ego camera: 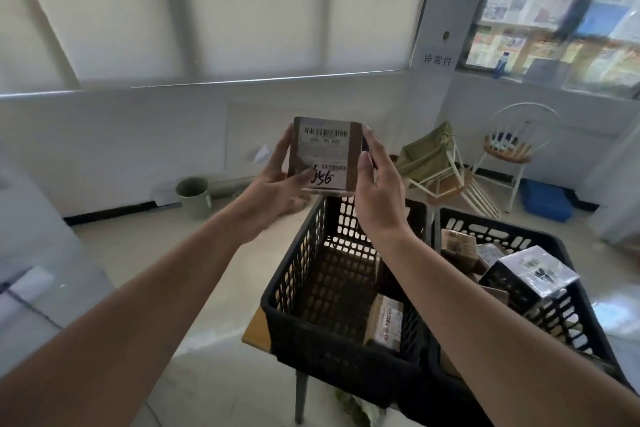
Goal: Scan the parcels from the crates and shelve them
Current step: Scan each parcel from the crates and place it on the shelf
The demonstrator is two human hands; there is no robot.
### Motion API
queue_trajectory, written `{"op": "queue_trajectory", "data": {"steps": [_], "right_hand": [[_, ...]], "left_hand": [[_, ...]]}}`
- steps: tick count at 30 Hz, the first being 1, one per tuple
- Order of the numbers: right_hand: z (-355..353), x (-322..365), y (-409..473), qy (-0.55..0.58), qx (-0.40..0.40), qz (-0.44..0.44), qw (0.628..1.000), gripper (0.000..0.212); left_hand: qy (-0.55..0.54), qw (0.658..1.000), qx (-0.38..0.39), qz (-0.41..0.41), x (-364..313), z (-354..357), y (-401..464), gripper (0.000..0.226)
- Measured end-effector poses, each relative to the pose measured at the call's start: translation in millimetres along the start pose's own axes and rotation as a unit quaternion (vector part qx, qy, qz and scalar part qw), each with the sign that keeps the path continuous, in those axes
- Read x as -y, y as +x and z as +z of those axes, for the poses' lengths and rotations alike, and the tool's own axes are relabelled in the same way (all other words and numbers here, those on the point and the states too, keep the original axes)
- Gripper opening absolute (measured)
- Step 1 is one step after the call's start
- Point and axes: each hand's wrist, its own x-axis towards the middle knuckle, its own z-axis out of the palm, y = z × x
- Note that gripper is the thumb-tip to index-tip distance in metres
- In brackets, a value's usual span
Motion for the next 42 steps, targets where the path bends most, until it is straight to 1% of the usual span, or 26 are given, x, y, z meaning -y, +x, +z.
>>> {"op": "queue_trajectory", "data": {"steps": [3,6,9,12,15,18,22,25,27,30,34,38,42], "right_hand": [[5.7,11.8,-0.3,0.076,0.031,-0.026,0.996,0.044],[8.9,22.1,-5.8,0.135,0.083,-0.037,0.987,0.045],[11.9,28.5,-14.9,0.168,0.134,-0.054,0.975,0.045],[16.7,36.5,-30.0,0.203,0.167,-0.065,0.963,0.043],[22.4,46.8,-52.3,0.231,0.202,-0.089,0.948,0.043],[30.2,59.8,-79.7,0.258,0.256,-0.119,0.924,0.046],[40.9,86.2,-124.1,0.299,0.319,-0.145,0.888,0.046],[47.6,111.0,-161.4,0.344,0.371,-0.151,0.850,0.046],[52.5,129.3,-186.5,0.364,0.396,-0.148,0.830,0.047],[61.2,156.7,-226.2,0.384,0.438,-0.146,0.800,0.049],[70.0,194.1,-288.2,0.401,0.466,-0.157,0.773,0.051],[72.0,232.0,-358.8,0.414,0.502,-0.160,0.742,0.043],[78.3,271.2,-436.5,0.415,0.529,-0.154,0.724,0.048]], "left_hand": [[0.030,0.998,-0.053,0.033,-10.3,-2.8,-20.1,0.083],[0.054,0.988,-0.120,0.082,-18.6,-0.9,-43.4,0.077],[0.093,0.967,-0.190,0.140,-25.8,11.9,-70.6,0.067],[0.136,0.941,-0.268,0.158,-30.2,20.4,-103.9,0.059],[0.229,0.888,-0.368,0.152,-33.9,23.0,-144.8,0.064],[0.299,0.833,-0.433,0.171,-41.1,31.4,-193.4,0.070],[0.414,0.744,-0.485,0.199,-56.3,40.4,-260.0,0.082],[0.475,0.685,-0.514,0.203,-67.9,45.0,-312.2,0.080],[0.504,0.652,-0.530,0.200,-76.1,49.0,-346.9,0.077],[0.531,0.613,-0.552,0.194,-90.1,57.1,-398.3,0.073],[0.558,0.566,-0.581,0.177,-102.9,68.3,-470.3,0.071],[0.560,0.540,-0.608,0.157,-114.9,77.7,-549.5,0.069],[0.569,0.516,-0.625,0.142,-129.1,79.8,-635.9,0.069]]}}
